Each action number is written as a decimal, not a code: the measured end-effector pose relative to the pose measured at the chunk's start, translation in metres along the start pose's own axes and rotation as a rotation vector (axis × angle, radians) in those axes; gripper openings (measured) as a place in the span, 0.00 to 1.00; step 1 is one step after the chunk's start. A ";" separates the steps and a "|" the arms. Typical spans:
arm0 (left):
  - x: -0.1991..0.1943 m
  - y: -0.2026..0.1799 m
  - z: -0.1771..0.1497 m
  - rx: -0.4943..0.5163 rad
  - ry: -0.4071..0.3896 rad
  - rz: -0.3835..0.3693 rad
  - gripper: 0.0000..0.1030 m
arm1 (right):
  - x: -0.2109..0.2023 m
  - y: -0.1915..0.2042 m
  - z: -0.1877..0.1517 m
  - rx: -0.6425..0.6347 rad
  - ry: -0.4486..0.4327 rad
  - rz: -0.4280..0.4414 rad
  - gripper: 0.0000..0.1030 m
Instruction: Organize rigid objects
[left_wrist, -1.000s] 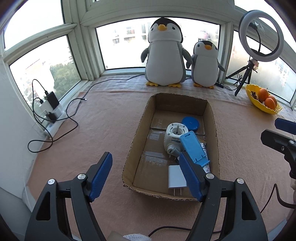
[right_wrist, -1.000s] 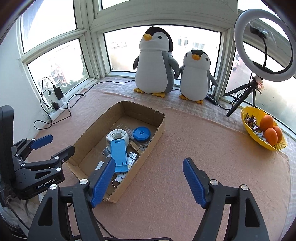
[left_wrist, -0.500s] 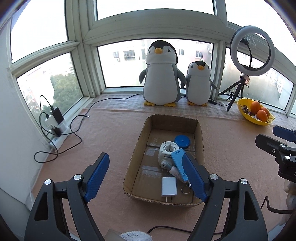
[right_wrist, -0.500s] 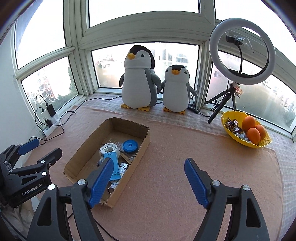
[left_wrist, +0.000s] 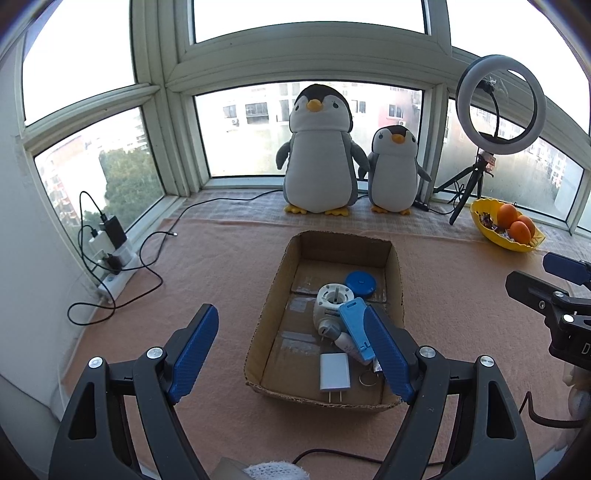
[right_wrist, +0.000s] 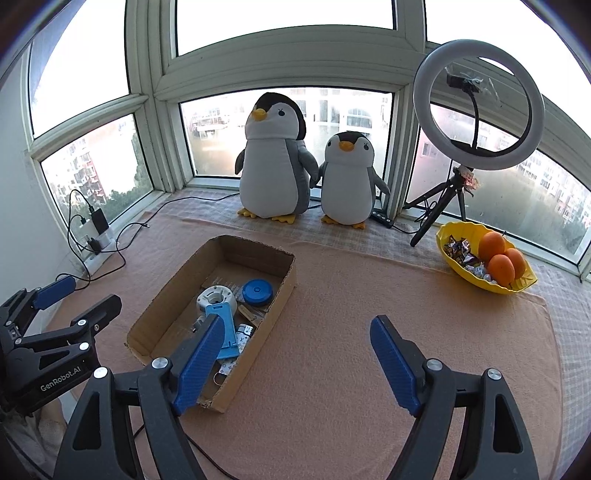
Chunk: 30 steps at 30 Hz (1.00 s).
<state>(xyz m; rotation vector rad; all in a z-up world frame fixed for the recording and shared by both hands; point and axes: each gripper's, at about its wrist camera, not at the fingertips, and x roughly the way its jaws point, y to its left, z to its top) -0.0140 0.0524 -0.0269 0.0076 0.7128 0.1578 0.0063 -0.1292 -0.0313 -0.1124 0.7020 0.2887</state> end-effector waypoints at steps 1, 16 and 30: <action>0.000 0.000 0.000 0.001 -0.001 0.000 0.79 | 0.000 0.000 0.000 0.000 0.000 0.001 0.76; 0.000 -0.002 0.001 0.004 0.002 -0.004 0.79 | 0.004 0.001 0.000 -0.003 0.013 0.012 0.77; 0.000 -0.003 0.000 0.008 -0.001 -0.005 0.79 | 0.006 0.002 -0.003 -0.002 0.022 0.011 0.77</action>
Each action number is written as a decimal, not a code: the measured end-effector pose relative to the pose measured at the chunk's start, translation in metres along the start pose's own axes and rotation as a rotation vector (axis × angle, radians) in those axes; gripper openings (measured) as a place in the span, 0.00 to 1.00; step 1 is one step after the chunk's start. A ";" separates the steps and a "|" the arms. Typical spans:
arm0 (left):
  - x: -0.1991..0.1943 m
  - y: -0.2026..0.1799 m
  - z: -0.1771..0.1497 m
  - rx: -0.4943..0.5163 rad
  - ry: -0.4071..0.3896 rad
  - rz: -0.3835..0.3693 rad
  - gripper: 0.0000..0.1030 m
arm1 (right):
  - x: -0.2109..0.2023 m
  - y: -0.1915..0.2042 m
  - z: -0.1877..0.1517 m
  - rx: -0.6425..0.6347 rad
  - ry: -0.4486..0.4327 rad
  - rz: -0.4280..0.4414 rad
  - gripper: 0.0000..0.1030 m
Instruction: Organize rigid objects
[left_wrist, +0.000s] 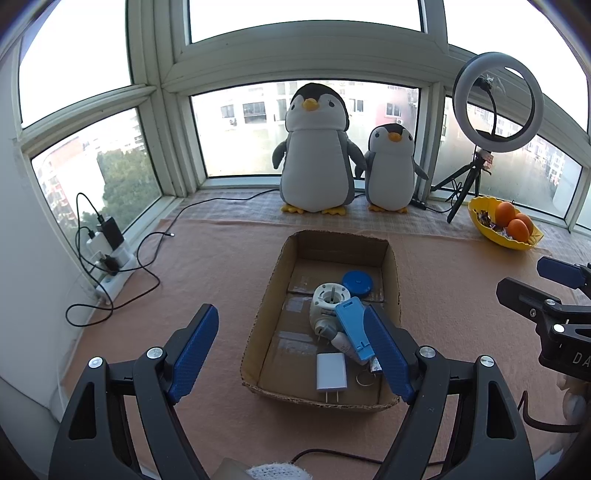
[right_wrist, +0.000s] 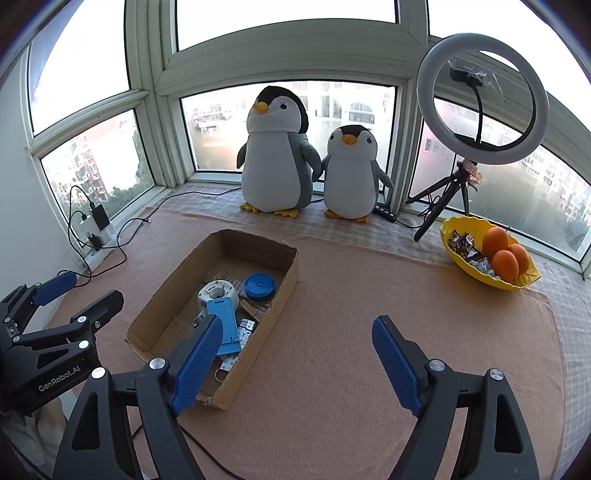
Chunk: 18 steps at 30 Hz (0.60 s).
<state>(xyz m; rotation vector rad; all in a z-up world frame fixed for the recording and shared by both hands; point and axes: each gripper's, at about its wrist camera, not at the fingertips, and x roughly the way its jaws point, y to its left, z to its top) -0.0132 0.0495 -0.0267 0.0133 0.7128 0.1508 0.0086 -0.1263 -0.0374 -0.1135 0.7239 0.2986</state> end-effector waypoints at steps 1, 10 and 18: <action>0.000 0.000 0.000 0.000 0.000 0.000 0.79 | 0.000 0.000 0.000 0.000 0.002 0.000 0.77; 0.000 0.000 0.000 0.000 0.001 -0.001 0.79 | 0.002 0.001 -0.001 -0.006 0.007 -0.001 0.78; 0.001 -0.001 -0.001 0.000 0.003 -0.001 0.79 | 0.004 0.000 -0.001 -0.007 0.016 -0.003 0.78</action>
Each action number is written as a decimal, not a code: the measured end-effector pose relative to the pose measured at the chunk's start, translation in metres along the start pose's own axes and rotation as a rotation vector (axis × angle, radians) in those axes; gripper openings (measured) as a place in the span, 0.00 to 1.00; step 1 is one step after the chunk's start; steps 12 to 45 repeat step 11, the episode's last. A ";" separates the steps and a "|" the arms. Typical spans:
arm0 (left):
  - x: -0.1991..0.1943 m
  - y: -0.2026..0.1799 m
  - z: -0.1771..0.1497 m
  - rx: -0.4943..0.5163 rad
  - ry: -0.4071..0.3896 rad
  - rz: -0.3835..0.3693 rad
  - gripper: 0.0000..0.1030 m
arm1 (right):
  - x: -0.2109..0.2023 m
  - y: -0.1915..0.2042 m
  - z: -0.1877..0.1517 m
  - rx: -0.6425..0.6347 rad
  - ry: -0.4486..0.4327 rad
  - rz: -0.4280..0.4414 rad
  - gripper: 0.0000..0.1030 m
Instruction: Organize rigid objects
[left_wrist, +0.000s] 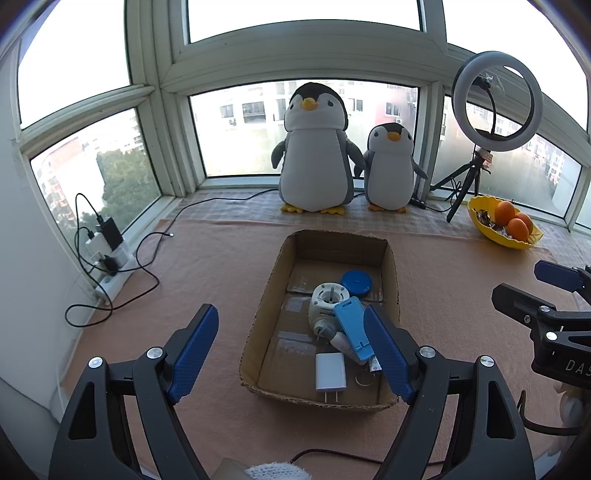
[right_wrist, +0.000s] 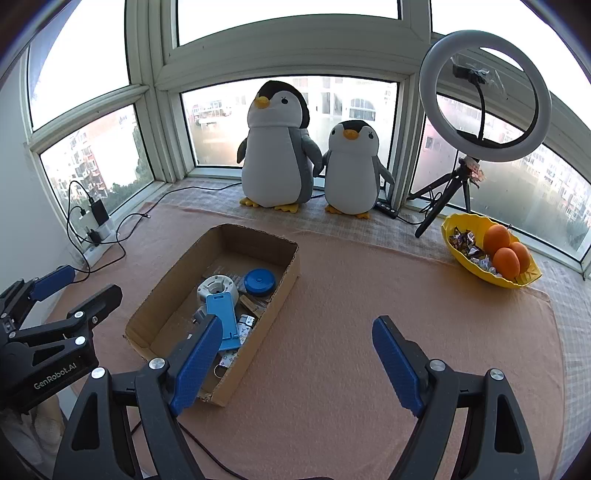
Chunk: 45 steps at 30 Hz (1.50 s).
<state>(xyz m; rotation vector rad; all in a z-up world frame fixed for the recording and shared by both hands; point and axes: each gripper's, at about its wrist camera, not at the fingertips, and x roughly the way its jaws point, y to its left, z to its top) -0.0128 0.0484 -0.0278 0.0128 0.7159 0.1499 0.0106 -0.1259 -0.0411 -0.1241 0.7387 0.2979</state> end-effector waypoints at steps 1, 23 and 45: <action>0.000 0.000 0.000 0.000 0.000 -0.001 0.79 | 0.000 0.000 0.000 -0.001 0.001 0.000 0.78; 0.000 0.000 0.000 -0.002 -0.008 -0.001 0.79 | 0.002 -0.001 -0.002 -0.004 0.005 0.000 0.78; 0.000 0.000 0.000 -0.002 -0.008 -0.001 0.79 | 0.002 -0.001 -0.002 -0.004 0.005 0.000 0.78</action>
